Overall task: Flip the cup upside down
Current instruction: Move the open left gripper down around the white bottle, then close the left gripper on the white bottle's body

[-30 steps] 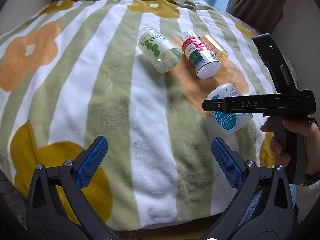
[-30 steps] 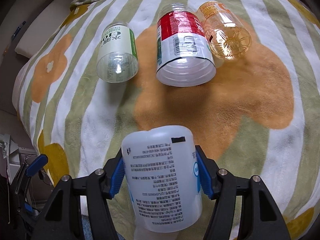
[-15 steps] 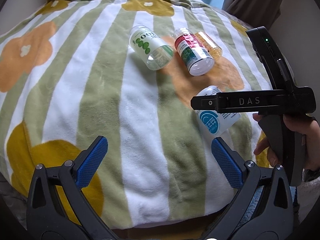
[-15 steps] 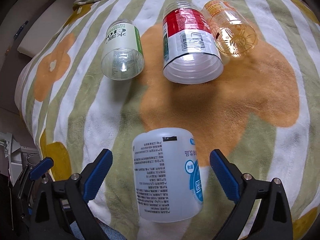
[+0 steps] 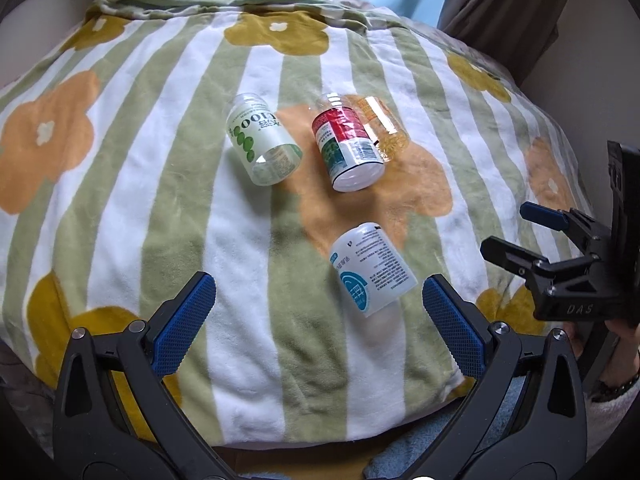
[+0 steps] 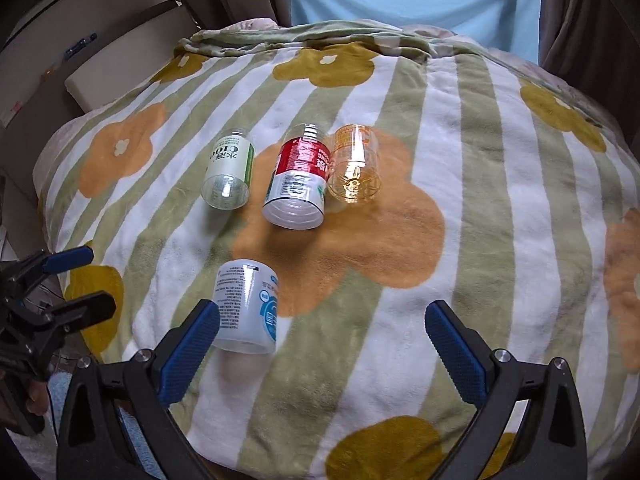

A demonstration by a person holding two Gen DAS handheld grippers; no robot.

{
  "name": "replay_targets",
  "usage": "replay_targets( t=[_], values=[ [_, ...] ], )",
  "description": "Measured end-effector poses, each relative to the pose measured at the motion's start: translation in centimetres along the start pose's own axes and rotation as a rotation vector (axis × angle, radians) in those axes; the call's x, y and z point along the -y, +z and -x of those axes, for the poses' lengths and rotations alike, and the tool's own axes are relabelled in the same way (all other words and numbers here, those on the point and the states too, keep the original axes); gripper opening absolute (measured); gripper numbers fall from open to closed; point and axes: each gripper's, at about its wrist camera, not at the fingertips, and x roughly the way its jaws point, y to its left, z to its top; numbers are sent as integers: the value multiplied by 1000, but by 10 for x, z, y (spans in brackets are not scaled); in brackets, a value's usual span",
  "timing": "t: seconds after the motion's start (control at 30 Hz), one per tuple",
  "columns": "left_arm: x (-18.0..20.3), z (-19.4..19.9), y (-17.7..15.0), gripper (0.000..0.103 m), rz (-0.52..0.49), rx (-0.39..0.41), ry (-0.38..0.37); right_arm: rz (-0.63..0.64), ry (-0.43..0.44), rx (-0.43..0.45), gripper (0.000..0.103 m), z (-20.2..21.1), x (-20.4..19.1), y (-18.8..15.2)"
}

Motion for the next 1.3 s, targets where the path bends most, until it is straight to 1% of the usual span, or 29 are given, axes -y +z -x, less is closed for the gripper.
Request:
replay_targets(
  t=[0.03, 0.1, 0.17, 0.3, 0.4, 0.5, 0.57, 0.67, 0.8, 0.9, 1.0, 1.03, 1.07, 1.1, 1.3],
  values=[
    [6, -4, 6, 103, 2, -19, -1, 14, -28, 18, 103, 5, 3, -6],
    [19, -18, 17, 103, 6, -62, -7, 25, -51, 60, 103, 14, 13, -21],
    [31, -35, 24, 103, -1, -105, 13, 24, -49, 97, 103, 19, 20, -35],
    [40, -75, 31, 103, 18, -196, 53, -4, -110, 147, 103, 21, 34, -62],
    [36, -104, 29, 103, 73, -269, 40, -10, -112, 172, 103, 15, 39, -79],
    [33, -126, 30, 101, 115, -314, 31, -6, -92, 188, 103, 8, 41, -93],
    [30, -136, 32, 97, 136, -329, 27, -3, -96, 182, 103, 1, 41, -99],
    [26, -147, 34, 95, 178, -354, 6, -15, -82, 159, 103, -12, 45, -107],
    [20, -159, 36, 82, 218, -383, -8, -52, -47, 146, 103, -24, 53, -114],
    [20, -166, 33, 78, 223, -401, -5, -66, -23, 142, 103, -28, 54, -118],
    [20, -171, 29, 74, 230, -411, -10, -56, -23, 142, 103, -30, 52, -118],
    [21, -172, 28, 71, 230, -411, -11, -53, -23, 142, 103, -31, 51, -118],
    [22, -173, 27, 64, 226, -413, -11, -50, -23, 142, 103, -32, 50, -119],
    [22, -173, 26, 62, 223, -412, -9, -49, -22, 142, 103, -32, 50, -119],
    [13, -164, 27, 61, 256, -372, -54, -50, -15, 141, 103, -33, 51, -119]
  ],
)
